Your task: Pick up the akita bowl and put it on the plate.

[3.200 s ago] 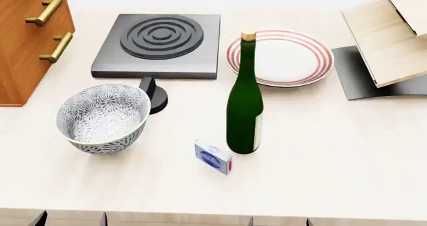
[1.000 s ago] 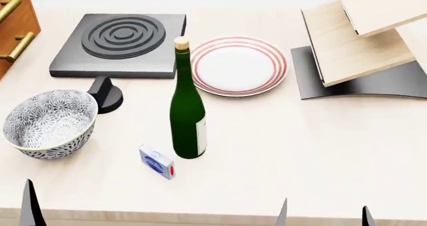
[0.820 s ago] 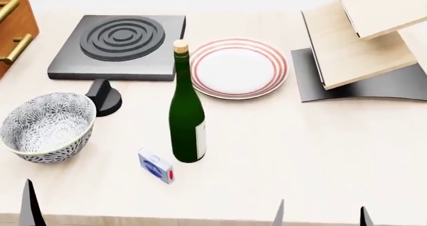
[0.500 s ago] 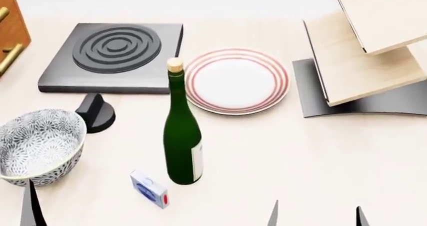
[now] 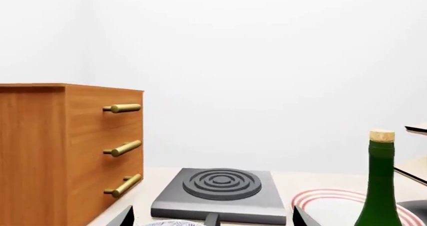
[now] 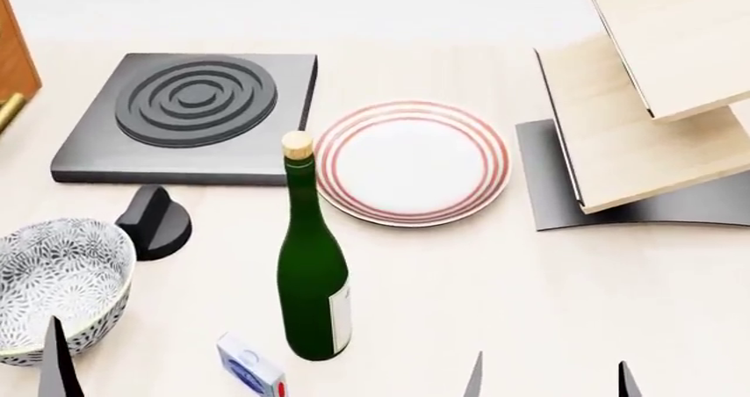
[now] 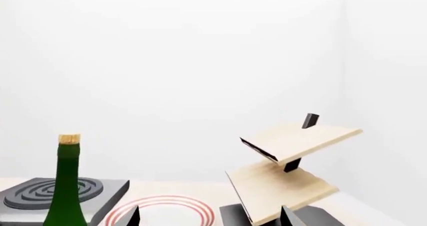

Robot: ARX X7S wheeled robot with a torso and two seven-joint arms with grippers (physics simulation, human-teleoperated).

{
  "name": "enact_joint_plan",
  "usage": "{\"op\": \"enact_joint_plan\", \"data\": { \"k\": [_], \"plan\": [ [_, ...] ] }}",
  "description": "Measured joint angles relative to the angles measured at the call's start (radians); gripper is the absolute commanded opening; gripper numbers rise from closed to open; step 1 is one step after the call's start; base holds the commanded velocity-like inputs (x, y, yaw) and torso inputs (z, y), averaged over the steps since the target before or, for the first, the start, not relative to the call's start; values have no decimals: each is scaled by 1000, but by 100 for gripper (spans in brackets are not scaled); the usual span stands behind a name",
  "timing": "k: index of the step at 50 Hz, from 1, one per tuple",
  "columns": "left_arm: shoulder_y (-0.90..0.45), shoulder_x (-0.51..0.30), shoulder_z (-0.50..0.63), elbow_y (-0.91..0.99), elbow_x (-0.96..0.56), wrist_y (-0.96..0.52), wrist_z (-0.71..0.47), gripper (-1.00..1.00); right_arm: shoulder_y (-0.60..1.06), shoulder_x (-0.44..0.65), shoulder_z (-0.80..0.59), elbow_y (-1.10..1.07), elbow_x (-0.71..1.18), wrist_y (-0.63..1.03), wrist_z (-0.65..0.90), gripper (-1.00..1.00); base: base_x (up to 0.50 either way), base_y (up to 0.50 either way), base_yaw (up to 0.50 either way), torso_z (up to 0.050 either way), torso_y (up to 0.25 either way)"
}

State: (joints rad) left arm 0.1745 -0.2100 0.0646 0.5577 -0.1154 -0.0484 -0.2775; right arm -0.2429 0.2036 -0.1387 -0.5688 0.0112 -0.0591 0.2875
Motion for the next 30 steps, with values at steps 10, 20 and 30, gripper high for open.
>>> {"op": "enact_joint_plan", "data": {
  "k": [10, 20, 30],
  "plan": [
    [1, -6, 3, 0, -2, 2, -6, 100, -1, 6, -6, 1, 0, -6, 7, 100, 74, 0, 0, 0, 0],
    [0, -10, 8, -5, -5, 4, -12, 100, 1, 11, -13, 4, 0, -7, 13, 100, 75, 0, 0, 0, 0],
    [-2, -15, 12, -8, -7, 7, -17, 100, 2, 16, -20, 3, -2, -7, 20, 100, 73, 0, 0, 0, 0]
  ]
}}
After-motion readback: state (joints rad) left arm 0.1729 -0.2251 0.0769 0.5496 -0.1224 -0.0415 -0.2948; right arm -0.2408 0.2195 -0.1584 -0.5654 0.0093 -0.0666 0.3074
